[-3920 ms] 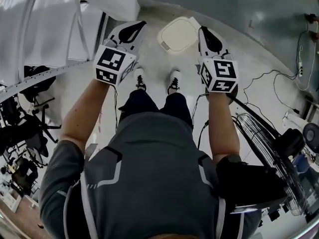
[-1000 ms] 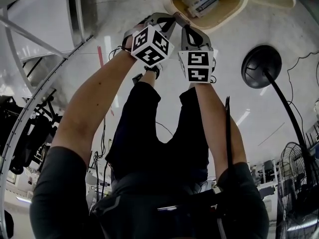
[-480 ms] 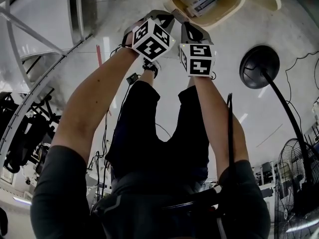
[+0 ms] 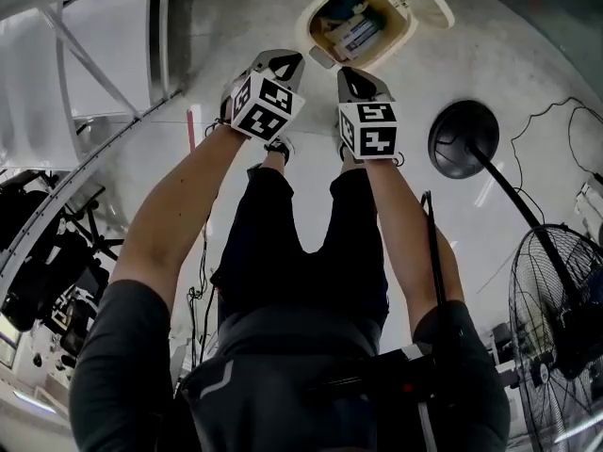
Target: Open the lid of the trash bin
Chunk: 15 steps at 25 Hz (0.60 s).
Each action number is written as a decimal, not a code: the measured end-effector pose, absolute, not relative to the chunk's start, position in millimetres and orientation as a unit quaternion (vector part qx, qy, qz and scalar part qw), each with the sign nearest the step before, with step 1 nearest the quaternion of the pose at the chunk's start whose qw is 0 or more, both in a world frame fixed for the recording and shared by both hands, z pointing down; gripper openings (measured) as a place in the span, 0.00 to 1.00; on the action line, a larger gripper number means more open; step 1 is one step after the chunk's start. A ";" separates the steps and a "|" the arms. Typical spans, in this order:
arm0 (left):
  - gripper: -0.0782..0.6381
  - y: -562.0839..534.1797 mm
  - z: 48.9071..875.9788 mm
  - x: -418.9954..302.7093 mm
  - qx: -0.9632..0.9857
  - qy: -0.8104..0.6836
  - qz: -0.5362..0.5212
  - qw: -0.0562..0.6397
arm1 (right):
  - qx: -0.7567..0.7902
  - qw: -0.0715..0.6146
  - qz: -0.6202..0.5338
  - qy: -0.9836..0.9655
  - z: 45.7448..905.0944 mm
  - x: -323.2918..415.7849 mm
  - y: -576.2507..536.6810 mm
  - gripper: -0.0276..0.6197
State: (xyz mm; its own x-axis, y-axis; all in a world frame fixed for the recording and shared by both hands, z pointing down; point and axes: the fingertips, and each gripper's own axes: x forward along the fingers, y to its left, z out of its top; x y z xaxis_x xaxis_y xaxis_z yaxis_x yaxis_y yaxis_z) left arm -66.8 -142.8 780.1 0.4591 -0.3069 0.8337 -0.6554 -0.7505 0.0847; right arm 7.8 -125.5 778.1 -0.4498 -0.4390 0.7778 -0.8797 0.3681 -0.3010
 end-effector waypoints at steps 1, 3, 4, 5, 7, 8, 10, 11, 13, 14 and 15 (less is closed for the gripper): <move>0.12 -143.5 764.2 -66.8 0.830 -0.300 0.420 0.210 | 0.426 0.296 0.363 -0.774 762.1 8.3 -128.1 0.09; 0.12 -143.0 729.7 -65.8 0.831 -0.318 0.399 0.220 | 0.422 0.282 0.358 -0.784 727.0 10.0 -131.6 0.09; 0.12 -142.5 711.2 -64.2 0.833 -0.326 0.388 0.223 | 0.420 0.277 0.354 -0.789 708.7 11.7 -132.9 0.09; 0.12 -142.2 692.0 -62.0 0.836 -0.332 0.376 0.223 | 0.418 0.274 0.348 -0.793 690.4 13.6 -134.0 0.09; 0.12 -145.3 652.2 -57.6 0.846 -0.341 0.348 0.215 | 0.418 0.269 0.331 -0.802 654.5 16.9 -139.4 0.09; 0.12 -150.1 633.4 -56.2 0.851 -0.347 0.336 0.204 | 0.420 0.265 0.321 -0.806 637.2 18.6 -145.2 0.09; 0.12 -155.9 600.4 -55.4 0.858 -0.355 0.320 0.187 | 0.424 0.256 0.308 -0.812 604.3 22.2 -152.5 0.09; 0.12 -155.0 585.6 -55.4 0.859 -0.359 0.315 0.185 | 0.422 0.251 0.305 -0.816 588.5 23.6 -151.9 0.09; 0.12 -154.9 554.9 -54.3 0.861 -0.366 0.303 0.181 | 0.412 0.240 0.300 -0.826 556.1 27.1 -152.1 0.09; 0.12 -154.5 538.7 -53.1 0.864 -0.368 0.296 0.177 | 0.409 0.236 0.297 -0.830 540.2 29.6 -151.8 0.09; 0.12 -152.6 522.4 -51.9 0.867 -0.368 0.289 0.173 | 0.408 0.234 0.294 -0.832 525.4 32.7 -149.7 0.09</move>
State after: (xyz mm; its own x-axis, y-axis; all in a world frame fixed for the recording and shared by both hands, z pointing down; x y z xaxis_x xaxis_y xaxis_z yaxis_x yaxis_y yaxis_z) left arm -51.9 -152.6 522.4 0.5620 -0.5389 0.6275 -0.7383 -0.6689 0.0868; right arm 32.7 -149.7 525.4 -0.5574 -0.5413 0.6295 -0.8168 0.4935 -0.2989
